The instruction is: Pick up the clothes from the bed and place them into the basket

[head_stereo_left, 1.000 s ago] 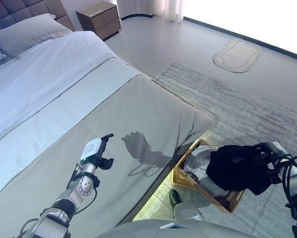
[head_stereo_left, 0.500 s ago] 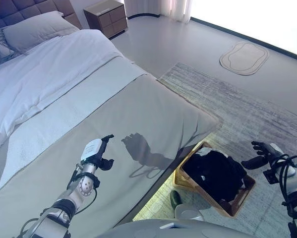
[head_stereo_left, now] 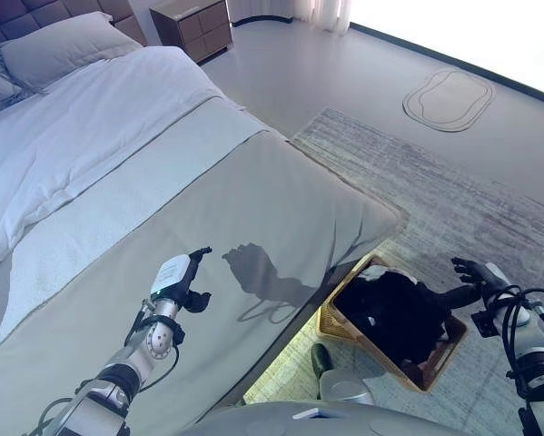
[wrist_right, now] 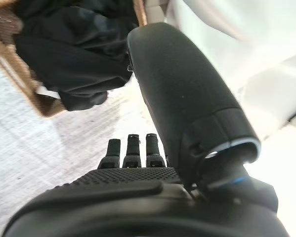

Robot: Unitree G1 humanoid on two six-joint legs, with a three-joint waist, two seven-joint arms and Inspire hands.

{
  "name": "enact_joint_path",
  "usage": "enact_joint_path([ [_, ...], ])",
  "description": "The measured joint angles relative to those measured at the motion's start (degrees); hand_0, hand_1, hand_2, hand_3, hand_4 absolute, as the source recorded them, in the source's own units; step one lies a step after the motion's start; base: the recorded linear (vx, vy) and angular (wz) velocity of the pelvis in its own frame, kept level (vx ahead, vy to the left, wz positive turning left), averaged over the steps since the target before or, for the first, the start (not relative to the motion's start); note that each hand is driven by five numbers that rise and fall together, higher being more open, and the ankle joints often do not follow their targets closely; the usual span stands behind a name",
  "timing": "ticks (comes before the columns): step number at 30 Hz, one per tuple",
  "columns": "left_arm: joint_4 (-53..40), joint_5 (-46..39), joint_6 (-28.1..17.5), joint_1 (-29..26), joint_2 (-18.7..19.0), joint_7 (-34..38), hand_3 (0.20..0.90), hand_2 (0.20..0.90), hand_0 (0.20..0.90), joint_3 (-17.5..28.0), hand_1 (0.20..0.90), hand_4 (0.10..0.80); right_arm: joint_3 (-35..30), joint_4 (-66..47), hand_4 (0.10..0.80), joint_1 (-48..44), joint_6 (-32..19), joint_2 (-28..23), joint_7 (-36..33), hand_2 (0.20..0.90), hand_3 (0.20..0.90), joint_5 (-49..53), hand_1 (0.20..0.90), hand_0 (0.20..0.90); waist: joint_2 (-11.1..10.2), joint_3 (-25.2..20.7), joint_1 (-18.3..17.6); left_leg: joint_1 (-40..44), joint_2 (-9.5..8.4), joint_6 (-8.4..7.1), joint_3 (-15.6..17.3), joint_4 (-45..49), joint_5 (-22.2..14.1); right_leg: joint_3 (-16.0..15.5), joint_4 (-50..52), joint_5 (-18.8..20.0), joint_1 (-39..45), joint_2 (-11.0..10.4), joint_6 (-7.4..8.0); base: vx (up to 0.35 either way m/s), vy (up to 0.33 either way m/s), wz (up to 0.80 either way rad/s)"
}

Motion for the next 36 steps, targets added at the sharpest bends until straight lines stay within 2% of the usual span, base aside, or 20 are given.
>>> enact_joint_path([
  [9,-2.3,-0.1,1.2,2.1,-3.3,0.3,0.900,0.900,0.900,1.0,0.900,0.800,4.7,-8.4,0.800,8.9,-7.9,8.9,-9.7,0.900,0.900,-6.6,0.900,0.900,0.6,0.7,1.5,-0.5,-0.08,-0.14,-3.0,0.0,0.5,-2.7,0.0,-0.4,1.2,-0.7,0.46,0.015,0.011,0.16],
  [13,-2.5,-1.5,1.5,3.9,-5.2,-0.3,0.900,0.900,0.900,2.9,0.900,0.800,7.7,-12.1,0.800,11.7,-11.9,9.5,-11.8,0.900,0.900,-12.0,0.900,0.900,1.1,1.1,2.2,-0.9,-0.19,-0.06,-4.9,0.0,0.7,-4.5,-0.1,-0.7,1.9,-1.0,0.88,0.022,-0.009,0.24],
  [21,-4.8,-3.0,1.6,5.7,-6.1,-1.4,0.900,0.900,0.900,4.4,0.900,0.800,8.7,-16.9,0.800,10.4,-13.7,9.4,-17.5,0.900,0.900,-14.7,0.900,0.900,1.1,1.0,6.9,-2.0,-0.09,-0.12,-8.7,0.0,1.8,-8.0,-0.1,-0.9,3.0,-1.0,1.03,0.051,-0.008,0.23],
  [25,-4.8,-4.8,1.8,7.6,-7.0,-1.4,0.900,0.900,0.900,5.3,0.900,0.800,11.5,-18.2,0.800,9.6,-13.4,9.6,-20.8,0.900,0.900,-19.9,0.900,0.900,0.8,0.9,8.4,-2.1,-0.14,-0.05,-10.4,0.0,2.2,-9.7,-0.1,-0.9,3.9,-1.1,1.14,0.054,0.014,0.21],
  [31,-4.7,-6.6,2.3,10.6,-7.6,-2.5,0.900,0.900,0.900,7.6,0.900,0.800,15.5,-17.9,0.800,9.8,-13.2,11.8,-21.0,0.900,0.900,-22.2,0.900,0.900,-0.3,-0.1,11.2,-2.3,-0.17,0.01,-11.6,0.0,2.3,-11.0,-0.1,-1.2,4.8,-1.1,1.17,0.038,0.017,0.15],
  [36,-4.7,-9.1,2.3,12.8,-7.4,-5.4,0.900,0.900,0.900,9.6,0.900,0.800,15.5,-17.9,0.800,11.0,-12.5,13.2,-20.2,0.900,0.900,-22.4,0.900,0.900,-1.4,-1.2,11.5,-2.6,-0.65,0.30,-12.8,0.0,2.5,-12.3,-0.1,-1.3,5.1,-1.5,1.22,0.011,0.028,0.13],
])
